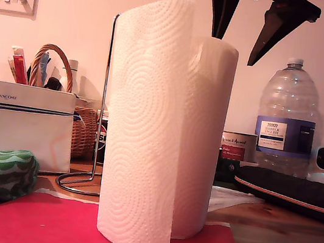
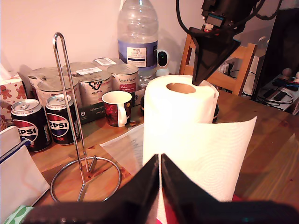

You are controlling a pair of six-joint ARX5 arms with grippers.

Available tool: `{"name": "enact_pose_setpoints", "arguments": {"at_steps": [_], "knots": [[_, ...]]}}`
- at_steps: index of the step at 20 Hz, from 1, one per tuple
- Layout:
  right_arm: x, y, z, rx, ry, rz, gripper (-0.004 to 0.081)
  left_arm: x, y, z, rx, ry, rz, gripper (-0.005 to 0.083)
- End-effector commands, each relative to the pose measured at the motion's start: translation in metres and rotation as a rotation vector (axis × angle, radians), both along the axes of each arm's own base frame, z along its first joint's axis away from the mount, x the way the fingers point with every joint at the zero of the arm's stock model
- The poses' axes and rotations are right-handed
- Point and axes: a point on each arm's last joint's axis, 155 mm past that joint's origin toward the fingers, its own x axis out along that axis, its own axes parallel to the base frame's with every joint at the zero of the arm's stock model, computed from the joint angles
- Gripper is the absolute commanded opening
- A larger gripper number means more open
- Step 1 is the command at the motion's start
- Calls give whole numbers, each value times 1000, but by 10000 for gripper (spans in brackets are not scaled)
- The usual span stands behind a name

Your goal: Insert the paper towel roll into the metallic stand.

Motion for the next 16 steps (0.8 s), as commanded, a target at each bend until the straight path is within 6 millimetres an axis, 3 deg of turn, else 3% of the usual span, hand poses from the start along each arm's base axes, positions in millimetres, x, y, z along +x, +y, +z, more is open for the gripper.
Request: {"name": "enact_pose_setpoints", "arguments": {"at_steps": [1, 4, 7, 13, 16], "knots": [[0, 6, 2, 9, -5, 12, 499, 1, -2, -7, 8, 7, -8, -19], [0, 7, 3, 18, -5, 14, 503, 0, -2, -7, 10, 9, -8, -19], [-6, 15, 4, 57, 21, 28, 572, 0, -2, -12, 20, 25, -8, -19], [2, 17, 5, 62, -4, 15, 573, 0, -2, -12, 21, 26, -8, -19], [6, 20, -10, 45, 27, 4, 572, 0, -2, -12, 21, 26, -8, -19]]}}
